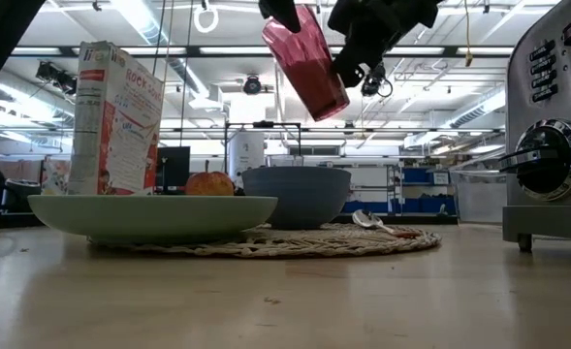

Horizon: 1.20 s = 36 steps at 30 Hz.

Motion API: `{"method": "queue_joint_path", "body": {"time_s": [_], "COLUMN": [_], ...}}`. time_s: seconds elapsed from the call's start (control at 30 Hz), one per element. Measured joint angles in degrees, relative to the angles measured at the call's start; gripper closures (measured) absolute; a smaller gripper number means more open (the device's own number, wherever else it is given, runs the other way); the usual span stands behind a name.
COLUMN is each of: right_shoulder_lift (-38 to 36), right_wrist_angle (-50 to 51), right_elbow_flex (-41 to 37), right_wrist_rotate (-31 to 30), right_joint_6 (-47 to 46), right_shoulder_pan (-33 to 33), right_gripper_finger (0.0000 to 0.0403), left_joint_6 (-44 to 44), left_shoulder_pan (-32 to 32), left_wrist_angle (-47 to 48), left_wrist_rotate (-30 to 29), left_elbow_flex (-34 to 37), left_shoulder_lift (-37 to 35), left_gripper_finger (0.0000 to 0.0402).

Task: Arrange a breakfast setting
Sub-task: Put the cup with rice on the table

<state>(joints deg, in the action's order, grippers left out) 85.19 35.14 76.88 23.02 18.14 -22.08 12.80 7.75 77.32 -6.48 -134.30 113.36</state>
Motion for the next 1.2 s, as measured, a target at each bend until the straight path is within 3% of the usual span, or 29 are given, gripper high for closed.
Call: {"method": "queue_joint_path", "body": {"time_s": [0.17,0.43,0.6,0.77,1.0,1.2], "right_shoulder_lift": [-1.92,-5.47,-5.68,-5.7,-5.77,-5.75], "right_wrist_angle": [3.94,11.12,7.0,4.43,-4.18,-4.21], "right_elbow_flex": [0.03,0.04,0.02,0.02,0.04,0.02], "right_wrist_rotate": [-3.13,-4.11,-10.1,-6.3,-7.75,-5.09], "right_joint_6": [0.46,0.43,1.27,1.26,0.01,-0.06], "right_shoulder_pan": [0.66,-0.98,-1.31,-1.32,-1.37,-1.44], "right_gripper_finger": [0.0038,0.0038,0.0038,0.0038,0.0038,0.0038], "left_joint_6": [0.9,0.72,0.89,-0.29,-0.28,-1.25], "left_shoulder_pan": [-0.11,-0.14,-0.59,-0.68,-1.03,-1.27], "left_wrist_angle": [-0.51,0.28,-0.31,-2.74,-7.45,-8.79], "left_wrist_rotate": [-0.24,-5.93,-5.01,-4.78,-4.98,-4.42], "left_elbow_flex": [0.0,0.0,0.02,0.04,0.06,0.07], "left_shoulder_lift": [0.0,0.0,-0.41,-2.12,-3.3,-3.78], "left_gripper_finger": [0.039,0.039,0.0391,0.0391,0.0391,0.0391]}}
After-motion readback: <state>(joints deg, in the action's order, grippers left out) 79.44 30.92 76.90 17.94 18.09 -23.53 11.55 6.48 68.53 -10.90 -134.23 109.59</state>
